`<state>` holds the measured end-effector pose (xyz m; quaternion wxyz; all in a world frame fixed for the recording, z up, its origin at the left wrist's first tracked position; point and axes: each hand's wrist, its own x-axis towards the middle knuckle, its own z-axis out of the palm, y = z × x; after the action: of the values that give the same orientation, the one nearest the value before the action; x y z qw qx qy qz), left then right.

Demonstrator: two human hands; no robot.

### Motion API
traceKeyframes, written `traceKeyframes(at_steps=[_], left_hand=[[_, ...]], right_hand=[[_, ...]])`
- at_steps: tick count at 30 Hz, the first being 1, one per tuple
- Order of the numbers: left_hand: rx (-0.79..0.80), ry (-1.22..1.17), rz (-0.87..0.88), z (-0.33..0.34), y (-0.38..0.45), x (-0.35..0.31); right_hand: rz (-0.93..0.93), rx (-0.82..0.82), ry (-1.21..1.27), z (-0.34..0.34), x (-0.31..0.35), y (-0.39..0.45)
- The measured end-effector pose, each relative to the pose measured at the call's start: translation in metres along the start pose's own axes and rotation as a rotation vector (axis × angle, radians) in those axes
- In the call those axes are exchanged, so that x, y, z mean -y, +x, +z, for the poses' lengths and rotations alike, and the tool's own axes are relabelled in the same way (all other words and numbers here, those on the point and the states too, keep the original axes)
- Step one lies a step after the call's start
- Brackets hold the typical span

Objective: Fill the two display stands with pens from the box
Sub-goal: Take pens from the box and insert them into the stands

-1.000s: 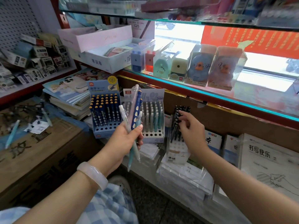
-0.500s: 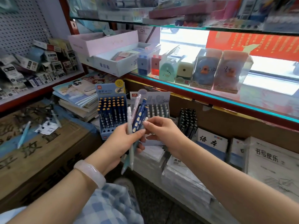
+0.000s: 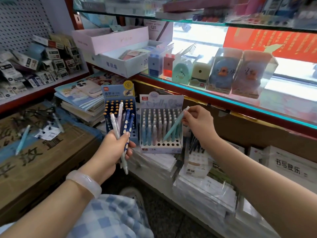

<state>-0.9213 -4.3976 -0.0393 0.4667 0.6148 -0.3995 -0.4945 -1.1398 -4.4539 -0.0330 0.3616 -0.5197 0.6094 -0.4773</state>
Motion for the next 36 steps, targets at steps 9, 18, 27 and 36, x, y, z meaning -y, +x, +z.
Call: traceKeyframes(at_steps=[9, 18, 27, 36], left_hand=[[-0.016, -0.024, 0.054, -0.008, 0.01, 0.007], [0.013, -0.06, 0.044, -0.006, 0.016, 0.012], [0.011, -0.058, 0.043, -0.004, 0.012, 0.011], [0.017, -0.055, 0.058, -0.005, 0.012, 0.01]], right_hand=[[-0.26, -0.046, -0.564, 0.006, -0.022, 0.01], [-0.158, 0.035, -0.66, 0.014, -0.038, 0.026], [-0.258, 0.079, -0.815, 0.017, -0.041, 0.028], [-0.39, 0.067, -1.045, 0.013, -0.057, 0.031]])
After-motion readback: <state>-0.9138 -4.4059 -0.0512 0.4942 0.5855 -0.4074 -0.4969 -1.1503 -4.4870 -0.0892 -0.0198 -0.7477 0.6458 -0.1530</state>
